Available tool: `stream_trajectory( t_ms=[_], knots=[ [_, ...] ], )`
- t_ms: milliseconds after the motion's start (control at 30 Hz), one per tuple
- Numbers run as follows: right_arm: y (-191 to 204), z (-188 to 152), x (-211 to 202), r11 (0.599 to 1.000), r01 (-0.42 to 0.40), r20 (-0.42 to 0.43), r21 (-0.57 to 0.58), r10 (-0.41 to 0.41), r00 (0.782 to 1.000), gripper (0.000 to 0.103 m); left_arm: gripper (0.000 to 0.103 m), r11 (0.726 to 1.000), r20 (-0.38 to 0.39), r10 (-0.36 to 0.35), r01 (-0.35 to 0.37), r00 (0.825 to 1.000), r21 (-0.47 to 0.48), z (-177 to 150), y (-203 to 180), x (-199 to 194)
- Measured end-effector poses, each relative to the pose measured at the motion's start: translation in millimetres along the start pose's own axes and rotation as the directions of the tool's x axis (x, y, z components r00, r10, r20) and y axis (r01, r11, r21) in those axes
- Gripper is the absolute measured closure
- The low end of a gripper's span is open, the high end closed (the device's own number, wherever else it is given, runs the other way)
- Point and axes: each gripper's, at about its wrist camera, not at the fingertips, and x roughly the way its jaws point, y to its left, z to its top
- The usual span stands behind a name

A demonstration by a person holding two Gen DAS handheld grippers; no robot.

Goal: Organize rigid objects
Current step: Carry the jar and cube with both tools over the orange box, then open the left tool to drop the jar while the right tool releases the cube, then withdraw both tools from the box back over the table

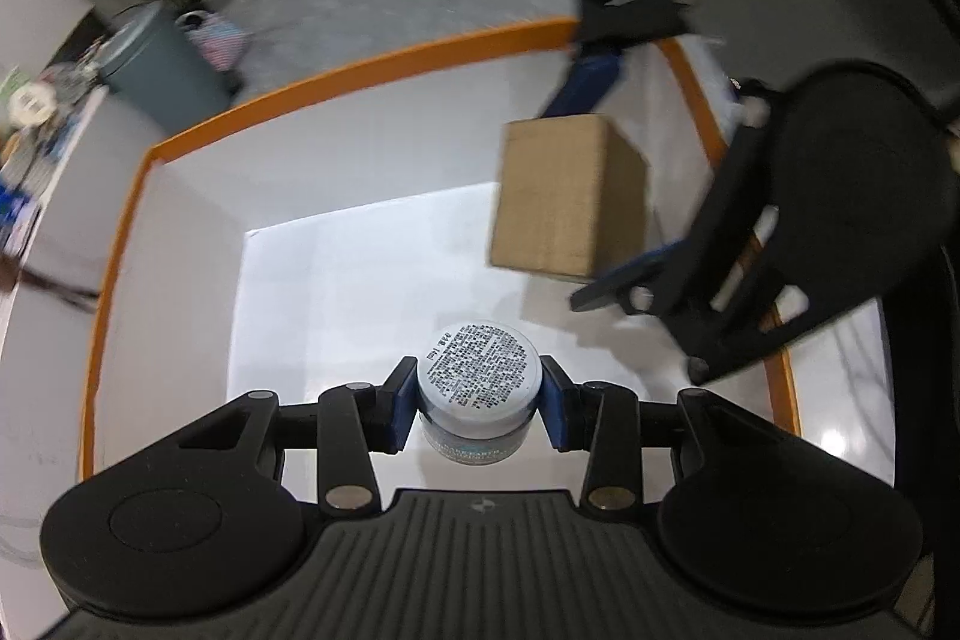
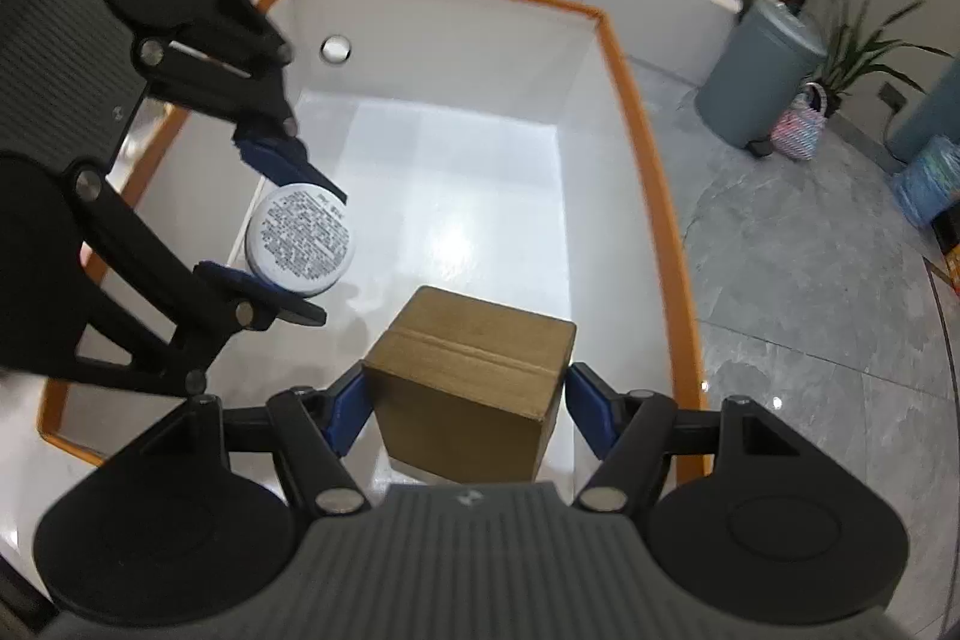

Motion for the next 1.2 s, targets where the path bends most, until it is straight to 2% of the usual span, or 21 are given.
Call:
stream_trajectory(
  t_ms=[67, 233, 267, 333, 500, 533, 600, 633, 733, 767, 867, 967, 1200],
  knots=[
    [-0.7, 2.8, 6.5, 1.0, -0.01, -0.034, -0.003, 0.01, 0.999, 0.041, 0.056, 0.999, -0.004, -0.025, 0.025, 1.0, 0.027, 0.1, -1.4, 0.7],
    [-0.3, 5.1, 17.2, 0.998, -0.053, -0.109, -0.042, 0.048, 0.993, 0.046, 0.056, 0.994, -0.016, -0.063, 0.064, 0.998, 0.086, 2.1, -6.0, 5.4],
    [-1.7, 5.2, 18.4, 0.997, -0.061, -0.118, -0.047, 0.056, 0.991, 0.054, 0.056, 0.993, -0.024, -0.072, 0.074, 0.997, 0.092, 1.5, -7.3, 7.4],
    [-1.1, 5.4, 19.7, 0.996, -0.079, -0.137, -0.044, 0.072, 0.988, 0.055, 0.056, 0.991, -0.041, -0.084, 0.088, 0.996, 0.1, 3.0, -7.0, 14.1],
    [-8.4, 13.5, 22.8, 0.996, -0.078, -0.152, -0.054, 0.069, 0.986, 0.055, 0.056, 0.989, -0.069, -0.093, 0.1, 0.993, 0.106, 4.5, -1.0, 28.8],
    [-9.4, 15.3, 24.1, 0.995, -0.08, -0.155, -0.057, 0.07, 0.985, 0.055, 0.053, 0.989, -0.074, -0.095, 0.103, 0.993, 0.102, 6.7, 3.8, 32.7],
    [-4.2, 15.9, 24.3, 0.995, -0.078, -0.157, -0.059, 0.068, 0.985, 0.05, 0.051, 0.99, -0.081, -0.095, 0.103, 0.992, 0.1, 5.7, 5.6, 34.2],
    [-3.7, 15.3, 24.6, 0.996, -0.074, -0.157, -0.058, 0.064, 0.986, 0.043, 0.048, 0.99, -0.083, -0.095, 0.103, 0.992, 0.099, 11.1, 13.8, 39.0],
    [-4.5, 15.2, 24.9, 0.995, -0.083, -0.142, -0.049, 0.075, 0.987, 0.042, 0.03, 0.989, -0.072, -0.093, 0.1, 0.993, 0.105, 16.7, 24.1, 42.0],
    [-6.6, 14.7, 23.9, 0.995, -0.091, -0.137, -0.037, 0.085, 0.987, 0.042, 0.027, 0.989, -0.067, -0.09, 0.097, 0.994, 0.108, 17.3, 25.5, 40.4],
    [-10.7, 13.4, 21.2, 0.994, -0.104, -0.125, -0.026, 0.1, 0.987, 0.042, 0.027, 0.991, -0.06, -0.075, 0.081, 0.995, 0.108, 20.4, 29.0, 39.3],
    [-9.0, 14.5, 18.3, 0.997, -0.076, -0.119, -0.028, 0.072, 0.99, 0.039, 0.027, 0.99, -0.058, -0.07, 0.076, 0.996, 0.115, 18.4, 19.9, 31.8],
    [-3.4, 17.9, 0.9, 0.999, -0.045, -0.104, -0.026, 0.042, 0.994, 0.039, 0.027, 0.992, -0.029, -0.041, 0.044, 0.999, 0.121, 19.6, 22.1, 12.7]
  ],
)
